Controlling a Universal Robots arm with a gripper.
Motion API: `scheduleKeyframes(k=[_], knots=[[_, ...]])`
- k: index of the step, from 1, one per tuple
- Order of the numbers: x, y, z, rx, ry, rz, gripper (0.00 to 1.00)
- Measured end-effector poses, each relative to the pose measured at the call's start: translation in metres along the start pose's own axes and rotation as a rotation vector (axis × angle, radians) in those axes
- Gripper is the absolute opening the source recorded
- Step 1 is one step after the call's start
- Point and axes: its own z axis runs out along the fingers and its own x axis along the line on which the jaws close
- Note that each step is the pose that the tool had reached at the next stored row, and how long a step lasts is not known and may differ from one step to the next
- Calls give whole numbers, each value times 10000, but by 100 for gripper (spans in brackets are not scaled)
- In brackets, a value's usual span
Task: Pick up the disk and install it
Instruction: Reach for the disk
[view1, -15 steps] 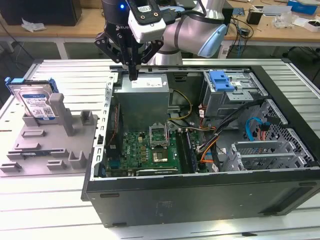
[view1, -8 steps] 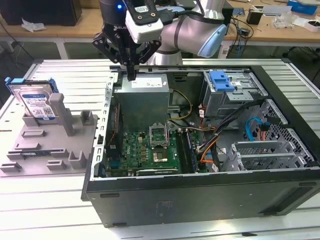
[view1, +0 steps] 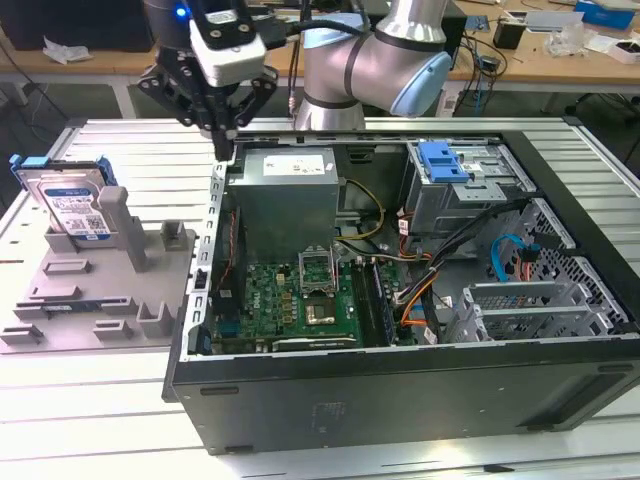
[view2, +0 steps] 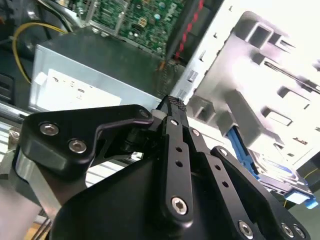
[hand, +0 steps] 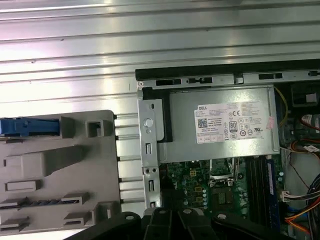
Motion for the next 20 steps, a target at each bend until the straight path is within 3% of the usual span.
scheduleKeyframes(k=[6,8,16,19,20], knots=[[224,-2,-5,-1,-2,47,11],[387,4,-8,-1,-3,70,11],[702,131,-9,0,-2,72,11],[984,183,-11,0,-3,70,11],[1027,195,-10,0,-3,72,11]])
